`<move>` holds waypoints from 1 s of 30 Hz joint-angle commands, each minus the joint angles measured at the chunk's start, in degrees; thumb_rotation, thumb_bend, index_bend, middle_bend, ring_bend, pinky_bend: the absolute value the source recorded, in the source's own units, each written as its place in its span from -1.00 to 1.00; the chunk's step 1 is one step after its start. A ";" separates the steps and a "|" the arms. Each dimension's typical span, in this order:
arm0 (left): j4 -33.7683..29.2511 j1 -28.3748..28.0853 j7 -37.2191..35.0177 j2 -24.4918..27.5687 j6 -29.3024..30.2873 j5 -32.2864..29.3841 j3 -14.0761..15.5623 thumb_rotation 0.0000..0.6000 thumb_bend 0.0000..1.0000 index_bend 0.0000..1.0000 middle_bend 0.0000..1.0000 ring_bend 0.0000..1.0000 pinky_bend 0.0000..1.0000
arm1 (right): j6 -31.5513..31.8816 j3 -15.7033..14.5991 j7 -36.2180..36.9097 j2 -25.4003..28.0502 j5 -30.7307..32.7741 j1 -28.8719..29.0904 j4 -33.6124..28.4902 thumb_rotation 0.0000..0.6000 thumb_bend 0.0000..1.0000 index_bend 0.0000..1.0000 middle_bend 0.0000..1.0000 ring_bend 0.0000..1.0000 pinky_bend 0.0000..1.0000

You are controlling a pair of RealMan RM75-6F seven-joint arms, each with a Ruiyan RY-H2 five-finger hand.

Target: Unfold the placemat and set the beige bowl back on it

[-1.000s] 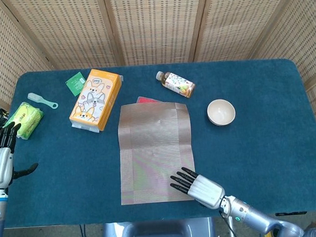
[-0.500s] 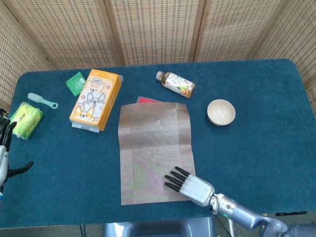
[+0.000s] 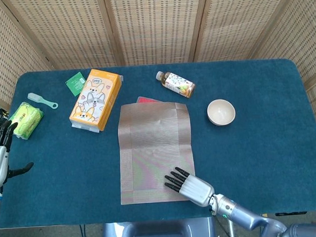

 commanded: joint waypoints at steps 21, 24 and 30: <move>-0.15 0.11 0.51 -0.29 -0.66 0.65 -0.18 1.00 -1.00 -1.00 -1.00 -1.00 -1.00 | 1.37 0.92 1.06 -2.37 2.71 1.45 3.91 1.00 -0.13 -0.78 -1.00 -1.00 -1.00; -0.09 0.11 0.64 -0.38 -0.69 0.76 -0.17 1.00 -1.00 -1.00 -1.00 -1.00 -1.00 | 2.09 0.99 2.01 -2.21 2.40 1.69 3.85 1.00 0.08 -0.75 -1.00 -1.00 -1.00; -0.12 0.09 1.09 -0.63 -0.77 0.89 -0.12 1.00 -1.00 -1.00 -1.00 -1.00 -1.00 | 4.16 0.94 4.89 -2.08 1.14 2.11 4.51 1.00 0.30 -0.50 -1.00 -1.00 -1.00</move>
